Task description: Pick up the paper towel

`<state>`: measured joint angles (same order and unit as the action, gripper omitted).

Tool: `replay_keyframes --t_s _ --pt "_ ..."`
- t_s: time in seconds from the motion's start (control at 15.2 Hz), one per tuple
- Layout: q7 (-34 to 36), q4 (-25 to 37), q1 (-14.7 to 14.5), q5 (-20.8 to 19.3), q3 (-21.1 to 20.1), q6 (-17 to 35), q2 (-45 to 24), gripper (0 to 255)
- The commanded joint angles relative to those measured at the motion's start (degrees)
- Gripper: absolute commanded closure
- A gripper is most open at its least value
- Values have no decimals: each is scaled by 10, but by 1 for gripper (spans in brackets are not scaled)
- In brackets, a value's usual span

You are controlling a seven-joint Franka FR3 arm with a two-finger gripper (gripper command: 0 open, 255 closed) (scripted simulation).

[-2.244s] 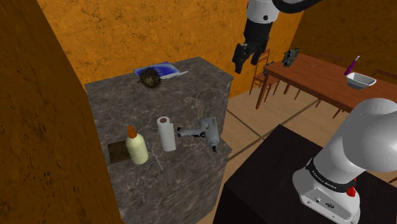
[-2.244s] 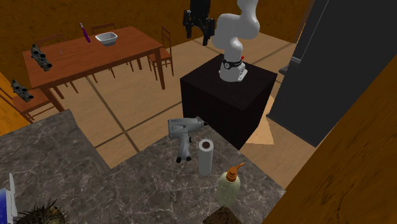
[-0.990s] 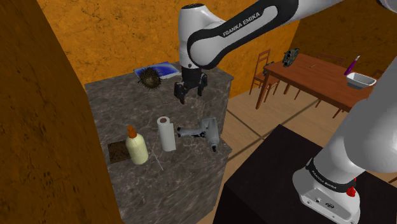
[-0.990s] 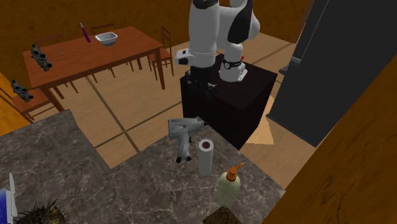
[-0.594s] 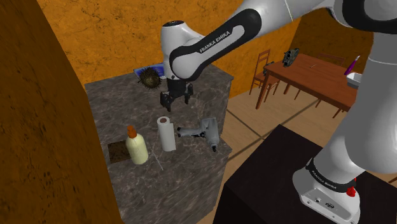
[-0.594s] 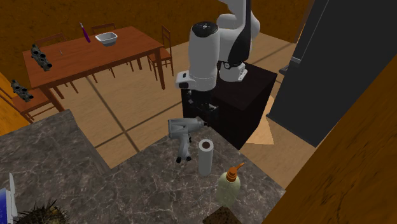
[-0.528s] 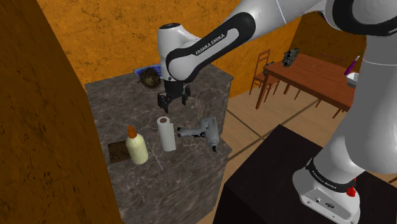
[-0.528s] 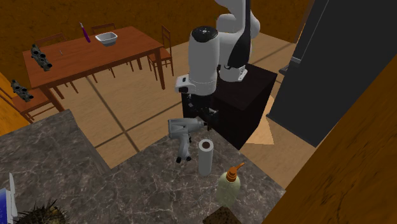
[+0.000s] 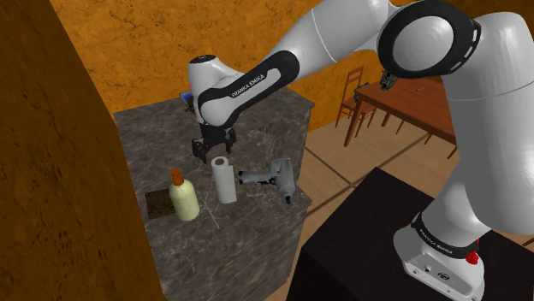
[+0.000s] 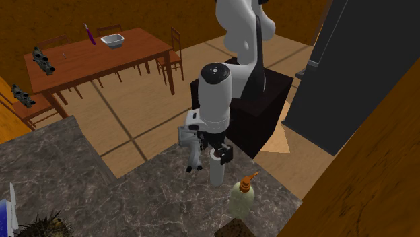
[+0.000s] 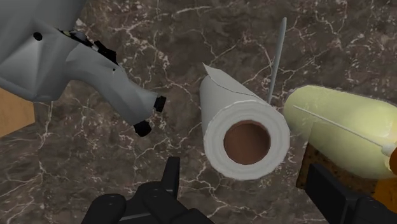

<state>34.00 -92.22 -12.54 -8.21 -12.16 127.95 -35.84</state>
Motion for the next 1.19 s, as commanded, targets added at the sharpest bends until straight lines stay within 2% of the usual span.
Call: replay_keyframes --t_s 0.0,0.46,0.53,1.12 --pt "2 4 -3 -2 2 10 -14 0" --pt "5 2 -5 -7 5 33 -36 0" --pt "5 2 -5 -7 5 33 -35 255" --pt "5 2 -5 -7 5 33 -36 255"
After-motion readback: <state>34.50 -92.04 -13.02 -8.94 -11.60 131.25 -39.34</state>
